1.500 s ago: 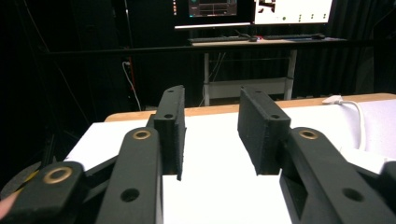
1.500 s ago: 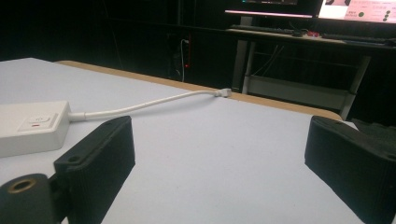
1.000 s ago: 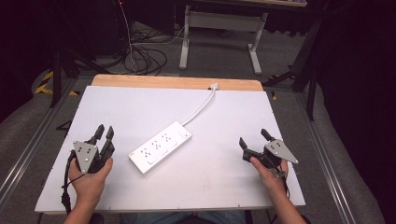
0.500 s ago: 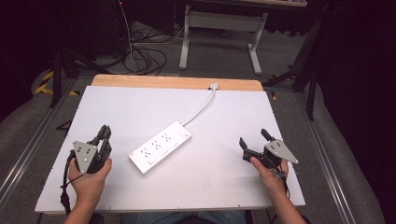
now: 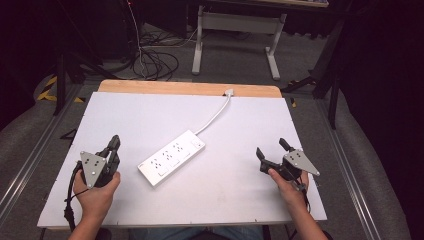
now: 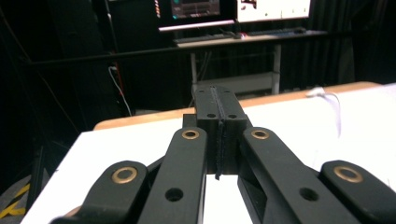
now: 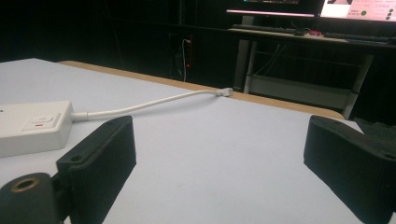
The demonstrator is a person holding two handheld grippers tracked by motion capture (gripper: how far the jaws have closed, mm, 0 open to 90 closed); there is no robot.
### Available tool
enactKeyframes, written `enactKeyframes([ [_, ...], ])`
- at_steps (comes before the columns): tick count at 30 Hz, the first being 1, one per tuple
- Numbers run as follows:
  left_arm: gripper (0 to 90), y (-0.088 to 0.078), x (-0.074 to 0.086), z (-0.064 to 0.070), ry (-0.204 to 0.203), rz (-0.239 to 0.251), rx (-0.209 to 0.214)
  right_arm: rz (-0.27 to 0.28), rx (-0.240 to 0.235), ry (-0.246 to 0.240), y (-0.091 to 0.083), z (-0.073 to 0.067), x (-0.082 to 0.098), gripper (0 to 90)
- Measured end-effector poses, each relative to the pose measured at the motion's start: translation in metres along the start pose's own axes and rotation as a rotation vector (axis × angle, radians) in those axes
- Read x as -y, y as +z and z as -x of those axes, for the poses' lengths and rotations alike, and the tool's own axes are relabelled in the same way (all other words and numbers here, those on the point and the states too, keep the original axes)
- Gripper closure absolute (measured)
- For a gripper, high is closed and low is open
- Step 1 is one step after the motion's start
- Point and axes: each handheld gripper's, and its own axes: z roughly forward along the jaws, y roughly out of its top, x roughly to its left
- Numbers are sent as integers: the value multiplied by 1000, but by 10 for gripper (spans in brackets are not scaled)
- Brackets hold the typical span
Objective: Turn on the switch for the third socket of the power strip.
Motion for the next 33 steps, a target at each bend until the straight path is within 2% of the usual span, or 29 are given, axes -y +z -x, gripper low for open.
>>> enactKeyframes([
  [5,899,0,-1,4,22,-18,25,-2,-4,3,0,0,0,95],
  [11,900,1,-1,4,26,-23,40,-2,-5,2,0,0,0,96],
  [14,900,0,-2,5,28,-27,68,-4,-3,0,0,0,0,96],
  [15,900,1,-1,7,33,-36,93,-3,-5,-1,0,0,0,96],
  [24,900,4,0,14,71,-70,152,-6,-1,0,-1,0,0,96],
  [33,900,6,0,16,60,-95,178,-8,1,-2,-2,0,0,97],
])
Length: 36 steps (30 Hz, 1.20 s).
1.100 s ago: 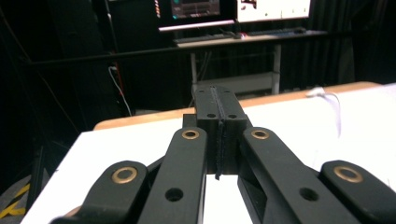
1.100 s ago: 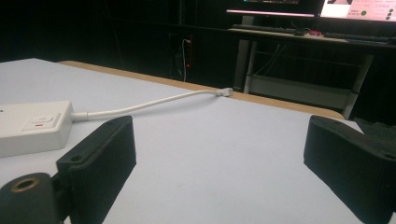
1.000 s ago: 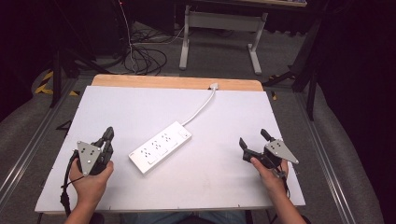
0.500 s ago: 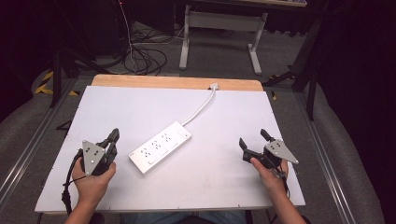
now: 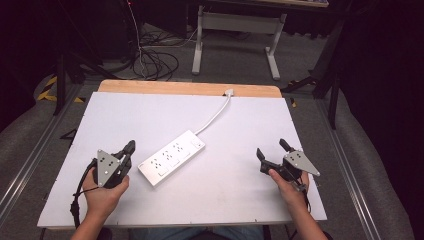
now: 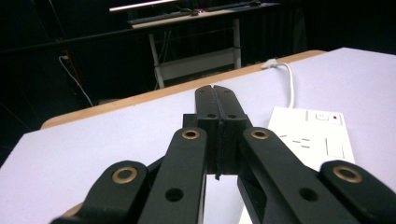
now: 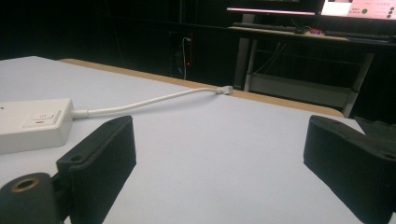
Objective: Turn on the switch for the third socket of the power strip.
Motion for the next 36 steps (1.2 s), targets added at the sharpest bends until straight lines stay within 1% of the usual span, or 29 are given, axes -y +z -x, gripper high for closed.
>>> enactKeyframes([
  [5,900,1,0,2,-1,-29,27,-1,1,-3,0,0,0,100],
  [8,900,2,0,4,8,-49,40,0,2,-1,0,0,0,100],
  [10,900,2,0,4,20,-55,47,0,1,-1,0,0,0,100],
  [14,900,3,-1,6,31,-65,55,1,2,-2,0,0,0,100],
  [15,900,3,0,7,29,-65,60,0,2,-2,0,0,0,100],
  [18,900,3,0,8,38,-72,72,0,2,-3,0,0,0,100],
  [21,900,4,0,9,36,-80,85,0,2,-2,0,0,0,100],
  [25,900,5,0,10,34,-112,115,0,3,-3,0,0,0,100],
  [29,900,5,-1,12,42,-128,136,2,1,-3,-1,1,0,101],
  [34,900,7,0,13,41,-151,165,2,0,-3,-1,0,0,100],
  [36,900,7,0,14,49,-161,179,1,2,-4,-1,0,0,100],
])
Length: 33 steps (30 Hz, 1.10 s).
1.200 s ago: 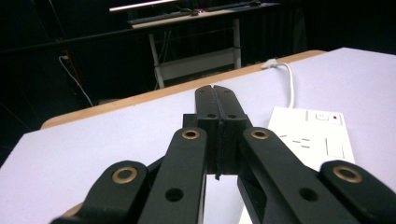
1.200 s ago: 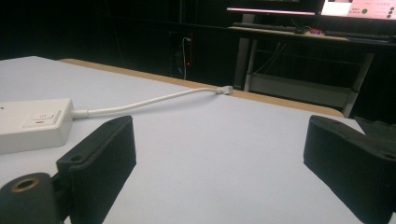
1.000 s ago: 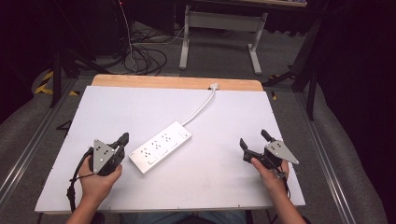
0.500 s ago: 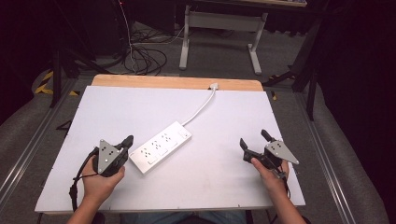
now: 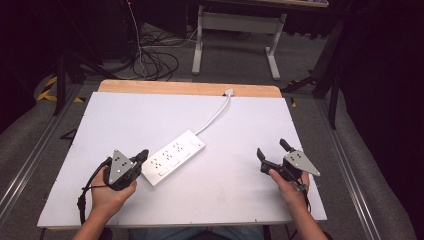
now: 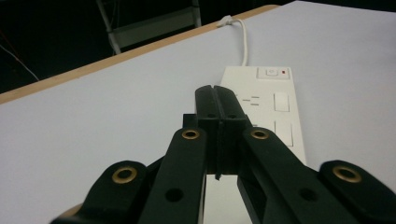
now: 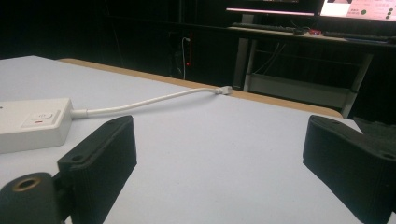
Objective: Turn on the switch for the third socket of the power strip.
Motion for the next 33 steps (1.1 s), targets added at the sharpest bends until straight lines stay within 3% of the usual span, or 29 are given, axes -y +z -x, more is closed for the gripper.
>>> enactKeyframes([
  [33,900,12,2,11,58,-94,125,-1,2,0,0,0,0,102],
])
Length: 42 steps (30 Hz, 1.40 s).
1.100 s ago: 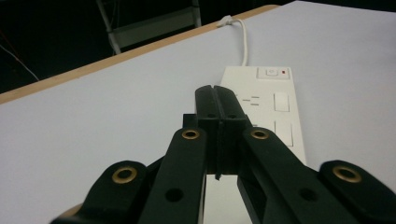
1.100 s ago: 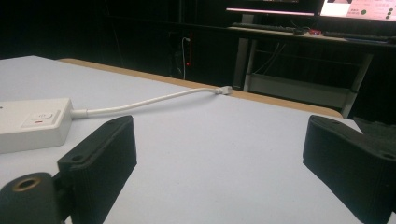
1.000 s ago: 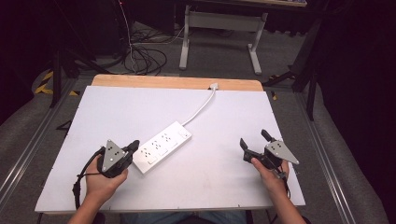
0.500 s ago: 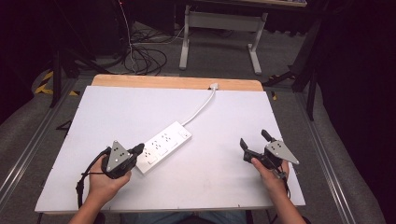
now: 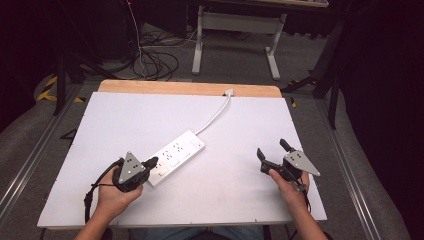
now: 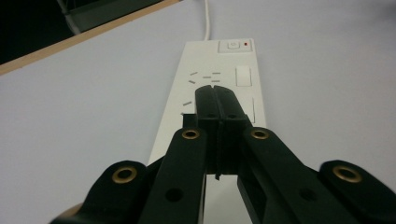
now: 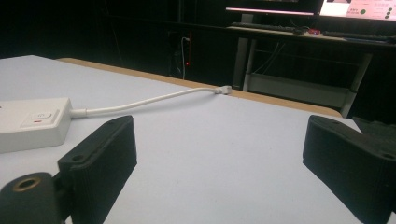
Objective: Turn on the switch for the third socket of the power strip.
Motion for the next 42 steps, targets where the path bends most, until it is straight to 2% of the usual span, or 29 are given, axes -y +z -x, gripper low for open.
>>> enactKeyframes([
  [11,900,6,1,4,28,-41,52,-2,1,-1,0,0,0,102],
  [24,900,11,1,8,53,-79,75,-2,4,0,0,0,0,102],
  [42,900,15,2,9,54,-119,94,-2,5,0,0,0,0,102],
])
